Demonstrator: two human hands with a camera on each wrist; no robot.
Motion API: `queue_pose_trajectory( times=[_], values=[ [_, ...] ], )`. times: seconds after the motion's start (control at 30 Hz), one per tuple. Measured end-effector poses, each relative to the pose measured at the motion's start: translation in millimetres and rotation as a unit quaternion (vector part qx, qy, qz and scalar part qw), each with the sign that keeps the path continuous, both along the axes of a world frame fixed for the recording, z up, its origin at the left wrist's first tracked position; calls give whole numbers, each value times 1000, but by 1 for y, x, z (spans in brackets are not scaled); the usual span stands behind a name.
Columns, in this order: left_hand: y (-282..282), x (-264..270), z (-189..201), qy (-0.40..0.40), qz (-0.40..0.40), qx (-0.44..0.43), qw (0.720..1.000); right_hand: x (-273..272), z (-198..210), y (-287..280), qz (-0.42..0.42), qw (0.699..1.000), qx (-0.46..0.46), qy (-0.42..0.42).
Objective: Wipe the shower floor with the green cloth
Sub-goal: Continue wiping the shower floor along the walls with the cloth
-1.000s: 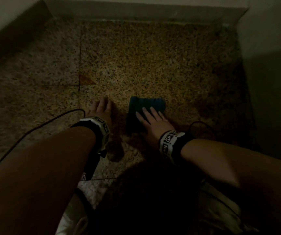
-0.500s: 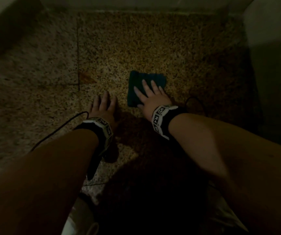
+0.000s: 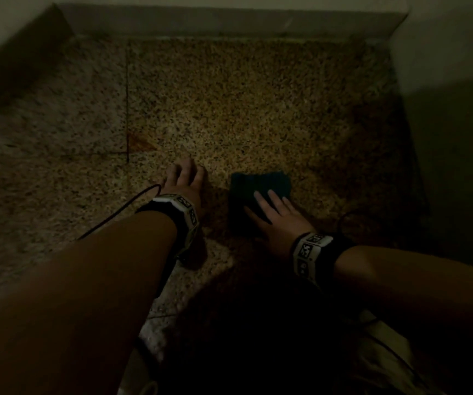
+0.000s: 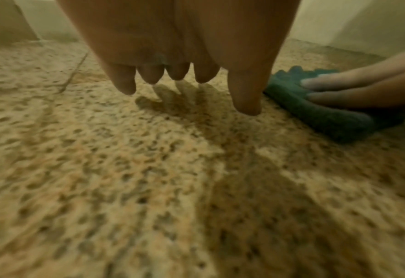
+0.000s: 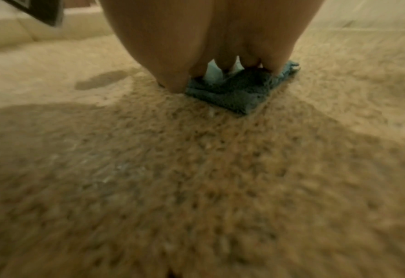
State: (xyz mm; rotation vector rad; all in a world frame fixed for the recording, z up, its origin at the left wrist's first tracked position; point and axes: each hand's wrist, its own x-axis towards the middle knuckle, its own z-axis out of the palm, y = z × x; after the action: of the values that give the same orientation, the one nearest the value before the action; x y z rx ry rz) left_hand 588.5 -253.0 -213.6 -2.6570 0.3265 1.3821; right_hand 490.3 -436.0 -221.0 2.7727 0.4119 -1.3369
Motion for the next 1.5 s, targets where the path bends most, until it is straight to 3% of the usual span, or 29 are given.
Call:
queue_pose_trajectory(
  times=[0.17,0.5,0.67,0.87,1.07,1.27,1.5],
  values=[
    [-7,-5,-5,9,2,1,1000,8,-6,3,-24,999,4,-32],
    [-2,-10,-6,-26,-53,18,998,87,-7,-1,-98,993,-24,-57],
    [0,-9,-9,-38,-57,3,998,68,-6,-3,-86,994,-26,-58],
    [-17,-4,-3,-53,-95,-17,994,2,-2,-24,-81,997,-20,2],
    [-43,-8,-1,-13,-144,-4,989,-22,1,-20,-108,993,-43,6],
    [-39,-7,-13,-11,-143,0,990,-1,-10,-1,-204,978,-24,-30],
    [-39,1,-29,8,-144,23,989,72,-15,-25,-204,976,-43,-56]
  ],
)
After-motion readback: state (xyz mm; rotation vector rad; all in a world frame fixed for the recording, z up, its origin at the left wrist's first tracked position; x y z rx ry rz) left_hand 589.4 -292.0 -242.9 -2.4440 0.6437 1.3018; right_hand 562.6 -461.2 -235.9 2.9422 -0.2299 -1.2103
